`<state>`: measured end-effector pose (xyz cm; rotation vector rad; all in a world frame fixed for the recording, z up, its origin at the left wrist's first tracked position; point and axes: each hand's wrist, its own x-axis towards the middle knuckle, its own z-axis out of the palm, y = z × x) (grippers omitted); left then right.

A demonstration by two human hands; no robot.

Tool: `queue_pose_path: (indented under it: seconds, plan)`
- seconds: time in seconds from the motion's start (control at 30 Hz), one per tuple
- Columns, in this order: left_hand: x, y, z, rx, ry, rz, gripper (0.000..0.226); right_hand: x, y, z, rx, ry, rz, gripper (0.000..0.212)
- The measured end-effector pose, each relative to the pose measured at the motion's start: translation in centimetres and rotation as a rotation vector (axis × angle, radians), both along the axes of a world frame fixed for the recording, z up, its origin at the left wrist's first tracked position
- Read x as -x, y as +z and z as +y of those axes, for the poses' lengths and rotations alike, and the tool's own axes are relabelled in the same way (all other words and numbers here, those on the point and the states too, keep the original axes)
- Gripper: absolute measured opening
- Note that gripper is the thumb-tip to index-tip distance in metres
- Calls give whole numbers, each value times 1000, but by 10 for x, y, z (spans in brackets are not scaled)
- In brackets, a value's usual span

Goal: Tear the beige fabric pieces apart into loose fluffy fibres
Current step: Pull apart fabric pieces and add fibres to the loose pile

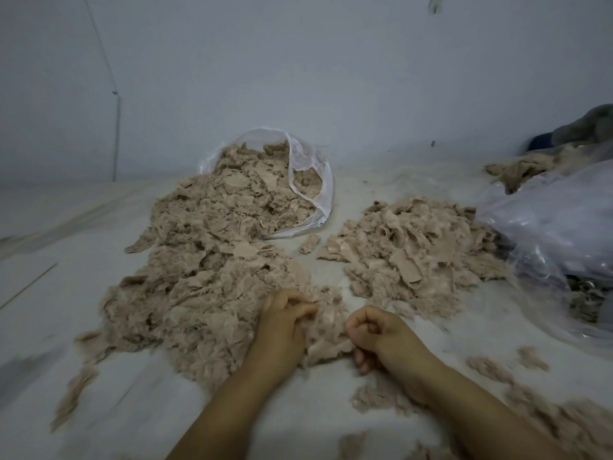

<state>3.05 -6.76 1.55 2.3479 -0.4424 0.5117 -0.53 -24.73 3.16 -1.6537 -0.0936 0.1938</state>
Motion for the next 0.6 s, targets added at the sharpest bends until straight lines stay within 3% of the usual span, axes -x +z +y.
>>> queue_pose_path:
  seconds: [0.07, 0.13, 0.23, 0.33, 0.37, 0.43, 0.47, 0.53, 0.6]
  plan:
    - [1, 1, 0, -41, -46, -10, 51, -1, 0, -1, -80, -18, 7, 14]
    - [6, 6, -1, 95, -149, 101, 48, -1, 1, -3, -116, -3, -26, 14]
    - [12, 10, -4, 282, -268, 371, 23, -2, 1, -3, -110, 28, -103, 15]
    - [13, 9, -7, 343, -309, 414, 6, 0, 0, -2, -96, 34, -136, 6]
    - [15, 11, -9, 356, -311, 405, 2, 0, -1, -3, -43, 41, -146, 21]
    - [16, 10, -10, 351, -317, 380, 18, 1, -3, -3, 136, 67, -198, 47]
    - [16, 9, -10, 344, -327, 380, 22, 1, -3, -1, 169, 61, -237, 46]
    - [16, 9, -10, 315, -324, 400, 23, -1, -4, 1, 115, -34, -301, 20]
    - [15, 9, -10, 341, -290, 418, 22, -4, -6, -1, 41, -160, -293, 8]
